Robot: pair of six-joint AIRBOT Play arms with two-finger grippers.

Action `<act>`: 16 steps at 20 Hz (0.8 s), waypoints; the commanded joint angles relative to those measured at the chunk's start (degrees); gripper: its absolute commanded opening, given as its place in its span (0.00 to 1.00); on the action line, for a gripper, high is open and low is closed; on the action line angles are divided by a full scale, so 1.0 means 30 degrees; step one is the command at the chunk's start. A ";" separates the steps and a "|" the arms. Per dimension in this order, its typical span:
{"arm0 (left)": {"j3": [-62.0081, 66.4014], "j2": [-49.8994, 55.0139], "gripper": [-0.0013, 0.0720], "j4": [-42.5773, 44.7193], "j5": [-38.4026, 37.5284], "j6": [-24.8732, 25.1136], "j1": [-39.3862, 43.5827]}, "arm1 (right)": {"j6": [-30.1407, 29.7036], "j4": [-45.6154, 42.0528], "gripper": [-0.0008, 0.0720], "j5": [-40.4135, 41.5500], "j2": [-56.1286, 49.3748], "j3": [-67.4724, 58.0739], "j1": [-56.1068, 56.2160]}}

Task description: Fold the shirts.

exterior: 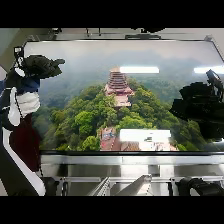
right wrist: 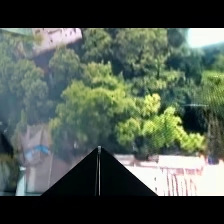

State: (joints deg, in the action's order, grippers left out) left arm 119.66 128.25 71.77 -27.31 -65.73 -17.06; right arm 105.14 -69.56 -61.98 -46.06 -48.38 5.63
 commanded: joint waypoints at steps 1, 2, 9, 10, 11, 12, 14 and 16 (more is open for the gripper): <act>-0.0189 -0.2339 0.05 0.0015 0.0357 -0.0248 0.0750 | 0.0000 -0.0007 0.03 0.0022 -0.0007 0.0007 0.0015; -0.0561 -0.3497 0.05 0.0015 0.0525 -0.0248 0.1144 | 0.0000 0.0000 0.03 0.0015 -0.0007 0.0007 0.0015; -0.0918 -1.0630 0.05 -0.3723 -0.8211 0.0372 0.5289 | -0.0007 -0.0015 0.03 0.0022 -0.0007 0.0007 0.0015; -0.1552 -1.1191 0.05 -0.4554 -0.9318 0.0197 0.5799 | -0.0138 -0.0022 0.03 0.0022 -0.0007 0.0007 0.0015; -0.2382 -1.1650 0.05 -0.5311 -1.0375 -0.0146 0.6339 | -0.0131 -0.0007 0.03 0.0044 -0.0007 0.0007 0.0015; -0.3184 -1.1890 0.05 -0.5719 -1.1307 -0.0546 0.6914 | -0.0131 0.0000 0.03 0.0073 -0.0015 0.0007 0.0015; -0.4554 -1.1919 0.05 -0.5923 -1.2407 -0.0918 0.8021 | -0.0131 -0.0007 0.03 0.0087 -0.0015 0.0007 0.0015; -0.6266 -1.1912 0.05 -0.5923 -1.2043 -0.0911 0.9231 | -0.0138 -0.0015 0.03 0.0080 -0.0022 0.0007 0.0015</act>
State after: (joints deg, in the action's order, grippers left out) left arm 106.83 93.76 56.55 -59.22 -67.40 5.87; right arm 104.88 -69.58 -61.82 -46.06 -48.38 5.63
